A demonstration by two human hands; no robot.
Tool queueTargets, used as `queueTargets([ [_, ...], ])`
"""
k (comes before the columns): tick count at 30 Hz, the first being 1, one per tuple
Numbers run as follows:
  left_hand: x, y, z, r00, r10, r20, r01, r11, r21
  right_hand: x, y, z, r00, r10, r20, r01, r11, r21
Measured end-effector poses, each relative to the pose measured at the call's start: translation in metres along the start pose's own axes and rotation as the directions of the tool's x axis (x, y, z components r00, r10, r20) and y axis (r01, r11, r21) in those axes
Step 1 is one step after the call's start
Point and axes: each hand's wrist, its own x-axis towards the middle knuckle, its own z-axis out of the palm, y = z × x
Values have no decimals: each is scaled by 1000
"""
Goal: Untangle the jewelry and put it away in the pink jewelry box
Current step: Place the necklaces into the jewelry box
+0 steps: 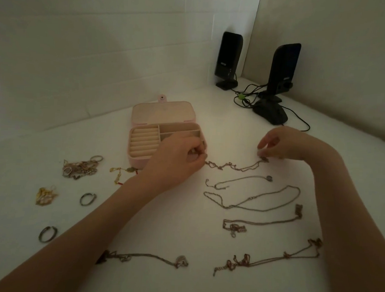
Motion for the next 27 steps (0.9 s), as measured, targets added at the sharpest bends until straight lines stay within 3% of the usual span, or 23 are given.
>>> queueTargets([
  [8,0,-7,5,1000,0,-29,0,1000,6,1,-9,6,999,18,44,-18,1000,1],
  [12,0,-3,4,1000,-19,-1,19,999,-35,-4,-18,6,999,-34,27,25,960,279],
  [15,3,8,2,996,-87,27,91,975,-201,-16,-33,4,982,-190,-10,170,853,493],
  [18,15,23,1,972,-160,175,211,918,-335,-28,-54,1,923,-371,-100,361,747,558],
  [21,26,36,0,927,-108,358,315,741,-593,-36,-72,-4,881,-453,-140,441,674,593],
  [23,29,38,0,936,-106,336,306,716,-627,-38,-80,-6,862,-472,-182,483,661,574],
  [27,24,30,-5,942,-256,217,335,737,-587,-36,-82,-8,861,-401,-312,508,666,546],
])
